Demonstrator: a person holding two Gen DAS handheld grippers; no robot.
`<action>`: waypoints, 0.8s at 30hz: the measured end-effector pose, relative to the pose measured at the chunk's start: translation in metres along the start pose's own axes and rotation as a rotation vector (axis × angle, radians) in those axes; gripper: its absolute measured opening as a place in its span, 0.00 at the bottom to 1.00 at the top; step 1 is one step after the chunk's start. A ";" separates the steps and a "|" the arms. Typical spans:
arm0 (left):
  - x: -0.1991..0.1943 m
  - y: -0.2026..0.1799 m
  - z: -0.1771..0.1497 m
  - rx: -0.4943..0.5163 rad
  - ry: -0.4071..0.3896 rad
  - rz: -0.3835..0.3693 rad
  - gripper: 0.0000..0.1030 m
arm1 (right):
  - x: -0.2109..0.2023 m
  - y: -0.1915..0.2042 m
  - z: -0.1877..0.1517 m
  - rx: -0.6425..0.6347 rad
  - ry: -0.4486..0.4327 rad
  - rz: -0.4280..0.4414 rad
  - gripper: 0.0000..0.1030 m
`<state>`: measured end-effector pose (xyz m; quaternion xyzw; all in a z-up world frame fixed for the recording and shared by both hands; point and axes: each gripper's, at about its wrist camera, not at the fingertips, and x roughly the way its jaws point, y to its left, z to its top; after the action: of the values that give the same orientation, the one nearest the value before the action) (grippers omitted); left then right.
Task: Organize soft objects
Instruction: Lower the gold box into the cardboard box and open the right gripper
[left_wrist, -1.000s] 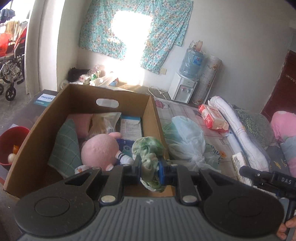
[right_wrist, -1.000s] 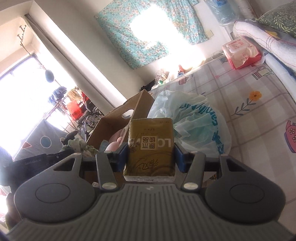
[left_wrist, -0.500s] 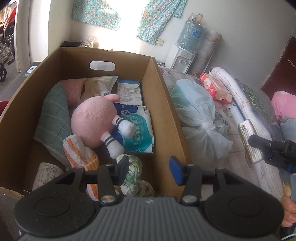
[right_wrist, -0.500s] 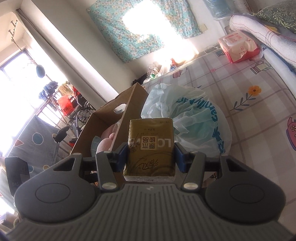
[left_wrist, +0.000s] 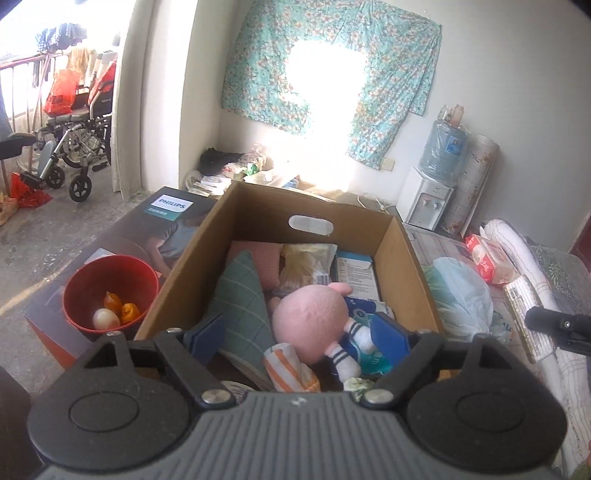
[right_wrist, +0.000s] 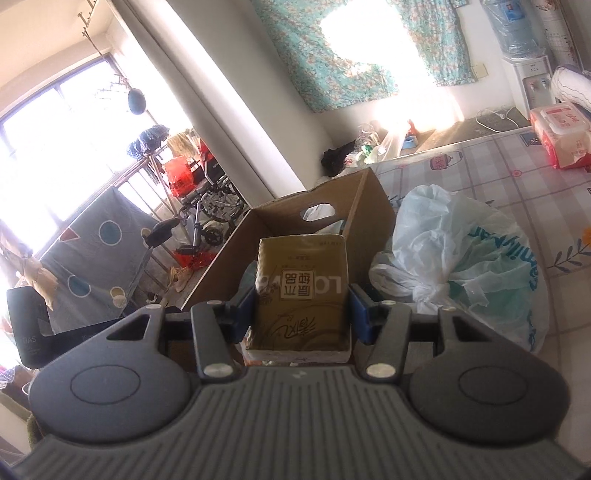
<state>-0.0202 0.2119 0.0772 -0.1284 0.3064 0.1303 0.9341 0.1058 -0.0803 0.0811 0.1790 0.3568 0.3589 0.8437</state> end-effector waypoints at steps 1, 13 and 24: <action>-0.004 0.003 0.001 0.001 -0.012 0.018 0.89 | 0.007 0.008 0.002 -0.013 0.016 0.019 0.51; -0.034 0.047 0.008 -0.034 -0.108 0.178 0.95 | 0.104 0.081 0.002 -0.098 0.274 0.145 0.51; -0.049 0.082 0.007 -0.103 -0.119 0.263 0.95 | 0.250 0.122 -0.025 0.148 0.530 0.177 0.61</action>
<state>-0.0809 0.2829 0.0996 -0.1268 0.2575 0.2743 0.9178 0.1516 0.1869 0.0138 0.1705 0.5730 0.4383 0.6712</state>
